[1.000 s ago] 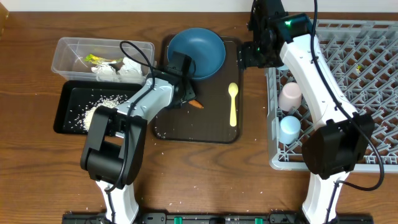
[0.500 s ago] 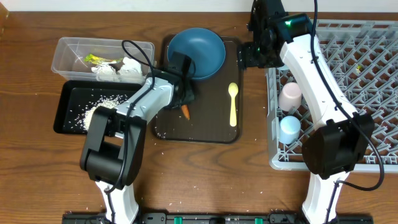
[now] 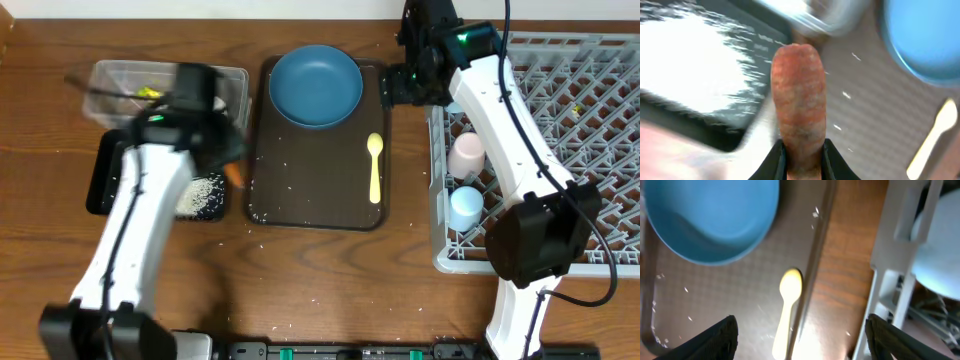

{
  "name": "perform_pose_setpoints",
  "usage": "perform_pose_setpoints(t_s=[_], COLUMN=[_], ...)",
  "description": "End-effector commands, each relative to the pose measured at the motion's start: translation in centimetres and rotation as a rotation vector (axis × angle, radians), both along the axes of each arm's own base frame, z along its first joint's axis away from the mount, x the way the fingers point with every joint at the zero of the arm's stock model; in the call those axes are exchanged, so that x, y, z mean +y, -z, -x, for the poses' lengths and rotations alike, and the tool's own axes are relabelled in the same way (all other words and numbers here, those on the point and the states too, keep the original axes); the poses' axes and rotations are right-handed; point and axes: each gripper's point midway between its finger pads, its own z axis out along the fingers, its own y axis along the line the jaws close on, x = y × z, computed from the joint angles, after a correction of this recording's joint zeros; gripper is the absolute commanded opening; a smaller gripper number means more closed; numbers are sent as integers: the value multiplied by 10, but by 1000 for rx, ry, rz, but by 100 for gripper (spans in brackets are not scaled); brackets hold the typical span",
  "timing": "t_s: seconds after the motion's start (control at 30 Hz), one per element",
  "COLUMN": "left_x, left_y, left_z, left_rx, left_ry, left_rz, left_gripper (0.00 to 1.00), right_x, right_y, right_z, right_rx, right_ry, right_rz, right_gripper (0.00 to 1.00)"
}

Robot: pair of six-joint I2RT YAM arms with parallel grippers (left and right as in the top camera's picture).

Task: Sort waste into correct bins and load items into the dishwasher rack
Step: 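Carry carrot with left gripper and drop it onto black rice tray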

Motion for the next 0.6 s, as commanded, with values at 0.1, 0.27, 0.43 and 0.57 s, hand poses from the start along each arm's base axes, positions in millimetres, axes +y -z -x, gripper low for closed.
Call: perform_pose_setpoints(t_s=[0.1,0.27,0.43,0.57], left_x=[69,97,122,133], left_y=[25,71,110,131], left_z=[7,3,-4,-8], left_rx=[54,68,96,116], left_ry=[-220,-368,-447,-473], left_rz=[-98,-73,-67,-65], left_gripper=[7,8,8,13], right_x=[52,67,79,75], right_y=[-1,5,23,40], right_z=[-6,-29,-50,-62], right_rx=[-65,-161,-191,-183], right_ry=[-18,133,189,233], right_rz=[-56,-35,-85,-97], right_gripper=[71,75,77,77])
